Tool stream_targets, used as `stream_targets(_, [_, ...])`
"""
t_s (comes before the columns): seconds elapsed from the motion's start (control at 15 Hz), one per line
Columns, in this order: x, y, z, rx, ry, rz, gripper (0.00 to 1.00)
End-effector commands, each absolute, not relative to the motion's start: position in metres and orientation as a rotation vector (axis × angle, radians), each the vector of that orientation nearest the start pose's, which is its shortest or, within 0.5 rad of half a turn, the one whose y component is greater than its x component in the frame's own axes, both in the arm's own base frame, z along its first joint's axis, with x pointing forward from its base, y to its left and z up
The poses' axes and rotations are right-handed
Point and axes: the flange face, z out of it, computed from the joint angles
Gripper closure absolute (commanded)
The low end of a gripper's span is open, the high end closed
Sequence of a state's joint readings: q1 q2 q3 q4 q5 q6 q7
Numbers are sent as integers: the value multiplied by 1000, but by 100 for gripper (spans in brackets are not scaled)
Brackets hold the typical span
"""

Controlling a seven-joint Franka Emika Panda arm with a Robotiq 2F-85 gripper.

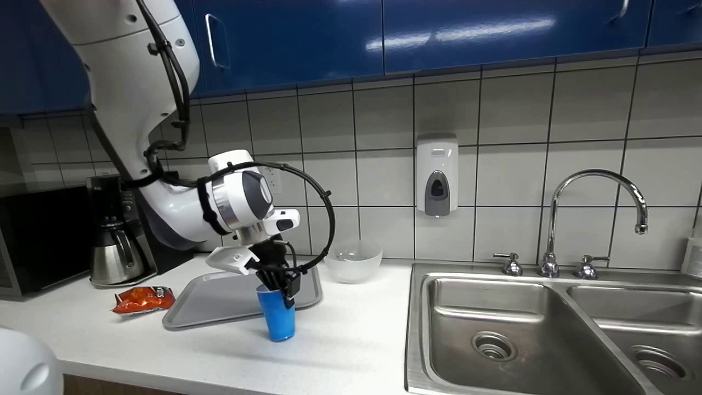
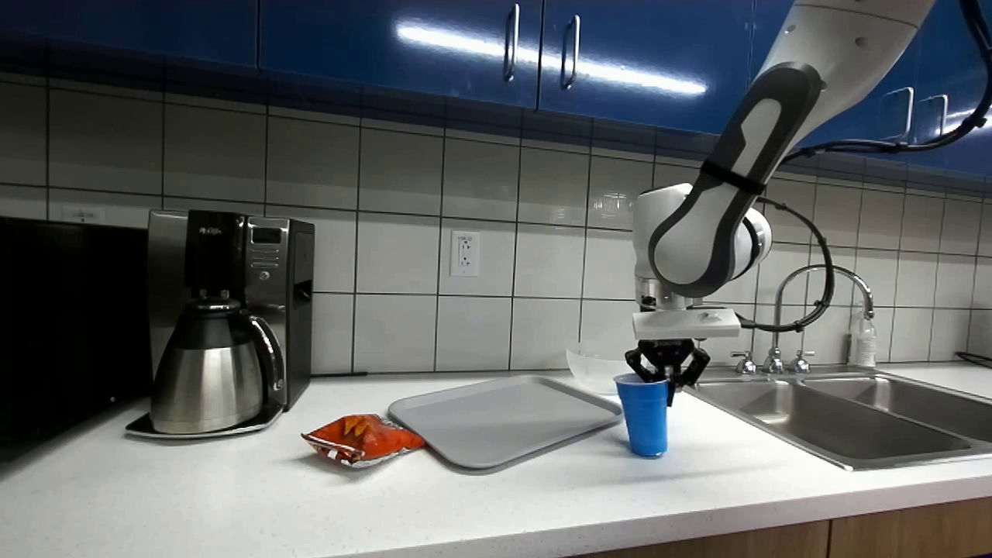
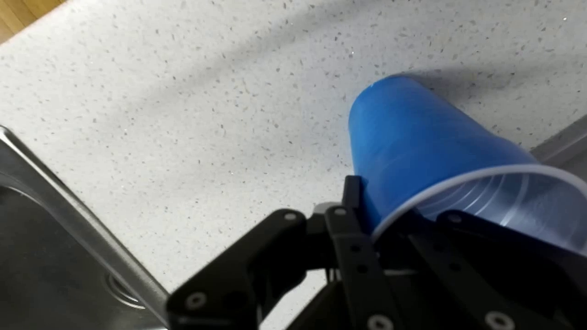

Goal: Move the blue cup from the tray to the counter top

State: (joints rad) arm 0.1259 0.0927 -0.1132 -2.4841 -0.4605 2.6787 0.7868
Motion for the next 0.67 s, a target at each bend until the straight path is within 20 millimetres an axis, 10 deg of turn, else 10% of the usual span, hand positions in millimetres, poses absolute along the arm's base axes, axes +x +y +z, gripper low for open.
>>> stream_targets(0.0, [475, 17, 260, -3223, 655, -320, 99])
stream_targets(0.33, [475, 16, 258, -3207, 683, -322, 99])
stream_targets(0.4, [475, 15, 259, -3202, 696, -327, 70])
stream_targets(0.6, [474, 15, 262, -3195, 716, -347, 54])
